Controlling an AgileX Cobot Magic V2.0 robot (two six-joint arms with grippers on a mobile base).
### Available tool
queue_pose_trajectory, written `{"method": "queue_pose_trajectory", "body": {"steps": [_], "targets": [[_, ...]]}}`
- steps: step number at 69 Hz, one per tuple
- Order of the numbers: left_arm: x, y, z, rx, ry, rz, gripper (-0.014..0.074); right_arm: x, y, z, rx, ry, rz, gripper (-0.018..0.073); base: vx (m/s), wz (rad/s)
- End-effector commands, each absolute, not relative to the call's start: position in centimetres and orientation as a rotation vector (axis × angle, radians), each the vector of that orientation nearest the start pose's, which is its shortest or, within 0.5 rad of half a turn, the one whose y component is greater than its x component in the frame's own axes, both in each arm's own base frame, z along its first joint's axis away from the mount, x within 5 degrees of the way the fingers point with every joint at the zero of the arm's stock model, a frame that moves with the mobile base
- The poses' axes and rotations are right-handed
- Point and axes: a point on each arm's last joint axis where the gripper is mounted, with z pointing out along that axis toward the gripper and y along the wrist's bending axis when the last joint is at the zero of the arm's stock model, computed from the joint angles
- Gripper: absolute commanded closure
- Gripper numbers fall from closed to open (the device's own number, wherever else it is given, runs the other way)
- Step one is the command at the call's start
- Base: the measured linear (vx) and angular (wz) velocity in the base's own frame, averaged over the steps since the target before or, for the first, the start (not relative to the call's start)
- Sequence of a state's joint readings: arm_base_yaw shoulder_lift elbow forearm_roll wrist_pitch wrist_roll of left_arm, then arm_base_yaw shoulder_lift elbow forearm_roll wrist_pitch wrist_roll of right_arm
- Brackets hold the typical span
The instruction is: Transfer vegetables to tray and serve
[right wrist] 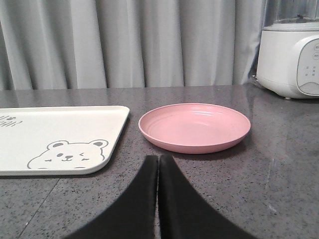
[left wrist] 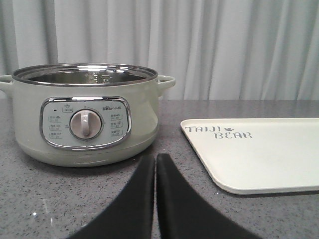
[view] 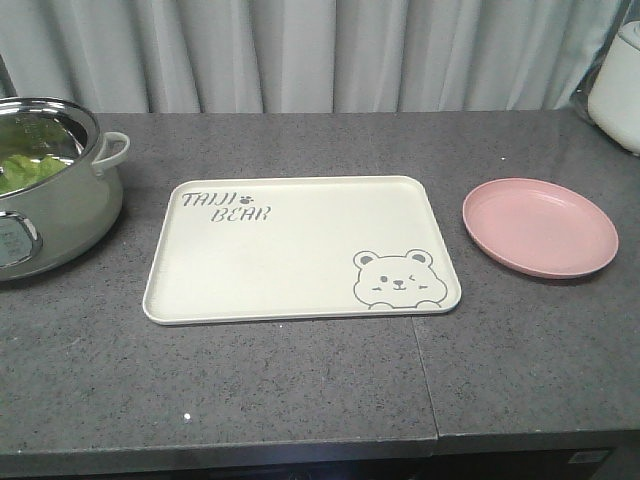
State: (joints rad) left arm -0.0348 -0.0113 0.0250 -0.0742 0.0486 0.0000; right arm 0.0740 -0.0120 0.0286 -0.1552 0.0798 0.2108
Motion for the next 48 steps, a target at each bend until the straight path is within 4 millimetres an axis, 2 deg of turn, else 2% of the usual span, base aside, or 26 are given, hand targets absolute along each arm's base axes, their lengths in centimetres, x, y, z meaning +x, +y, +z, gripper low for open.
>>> {"method": "queue_pose_trajectory", "body": {"steps": [1, 35, 48], "targets": [[5.6, -0.2, 20.5, -0.039, 1.469, -0.091, 0.0603, 5.7, 0.4, 20.2, -0.018, 1.506, 0.092, 0.0566, 0.0, 0.0], [5.5, -0.2, 20.7, -0.055, 1.456, -0.109, 0.0603, 5.6, 0.4, 20.3, -0.016, 1.495, 0.096, 0.0566, 0.0, 0.0], [5.4, -0.1, 21.6, -0.145, 1.363, -0.215, 0.0603, 5.4, 0.5, 21.8, 0.068, 1.338, 0.228, 0.0566, 0.0, 0.0]]}}
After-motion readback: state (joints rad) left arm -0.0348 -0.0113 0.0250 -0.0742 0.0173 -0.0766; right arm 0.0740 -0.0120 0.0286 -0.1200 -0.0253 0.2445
